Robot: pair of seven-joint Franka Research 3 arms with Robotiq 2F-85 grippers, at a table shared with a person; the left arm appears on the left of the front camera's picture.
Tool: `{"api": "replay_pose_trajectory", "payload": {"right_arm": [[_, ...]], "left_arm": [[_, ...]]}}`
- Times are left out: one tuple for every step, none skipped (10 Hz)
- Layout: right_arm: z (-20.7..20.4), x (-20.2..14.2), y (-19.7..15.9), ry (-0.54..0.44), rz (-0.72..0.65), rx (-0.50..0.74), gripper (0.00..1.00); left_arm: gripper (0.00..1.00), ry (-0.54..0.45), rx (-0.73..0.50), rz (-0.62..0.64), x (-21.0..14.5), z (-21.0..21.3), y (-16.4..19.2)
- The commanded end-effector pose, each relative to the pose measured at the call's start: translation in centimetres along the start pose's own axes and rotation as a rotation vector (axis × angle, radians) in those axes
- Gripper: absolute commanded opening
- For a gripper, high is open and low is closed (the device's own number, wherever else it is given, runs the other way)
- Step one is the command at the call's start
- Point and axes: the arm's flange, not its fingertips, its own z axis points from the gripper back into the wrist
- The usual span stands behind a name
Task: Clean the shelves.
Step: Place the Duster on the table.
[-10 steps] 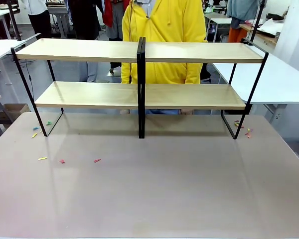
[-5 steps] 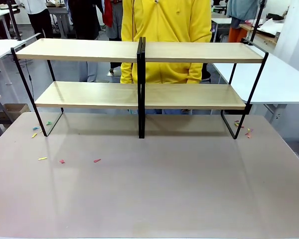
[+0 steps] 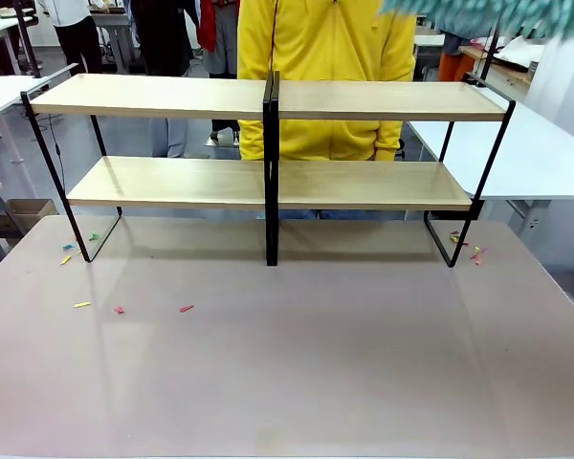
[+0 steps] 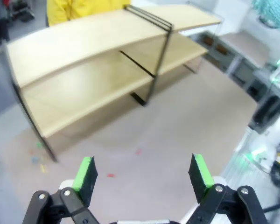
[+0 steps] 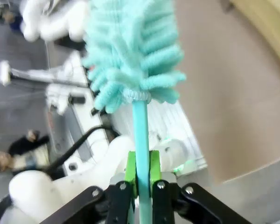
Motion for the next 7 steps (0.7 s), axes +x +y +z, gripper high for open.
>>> {"api": "replay_pose_trajectory", "payload": {"right_arm": [[-9.1,-2.2,-4.9,0.109,0.043,0.164,0.12],[-12.4,-2.7,-6.6,0.117,0.008,0.207,0.12],[-15.5,-3.2,-8.2,0.134,-0.038,0.211,0.12],[-18.7,-3.8,-10.0,0.136,-0.044,0.196,0.12],[-22.0,-5.1,-12.2,0.176,-0.077,0.166,0.12],[-24.6,-6.5,-14.6,0.232,-0.140,0.136,0.12],[-26.1,-7.9,-16.5,0.216,-0.161,0.169,0.12]], "left_arm": [[1.00,0.074,-0.106,0.255,-4.8,-2.5,1.5],[1.00,0.083,-0.124,0.351,-6.4,-4.4,1.7],[1.00,0.108,-0.154,0.428,-7.8,-6.9,1.9],[1.00,0.118,-0.134,0.445,-8.8,-9.4,1.8],[1.00,0.159,-0.256,0.484,-9.9,-12.6,1.7],[1.00,0.208,-0.389,0.549,-11.0,-14.9,1.8],[1.00,0.241,-0.493,0.641,-12.5,-16.7,1.8]]}}
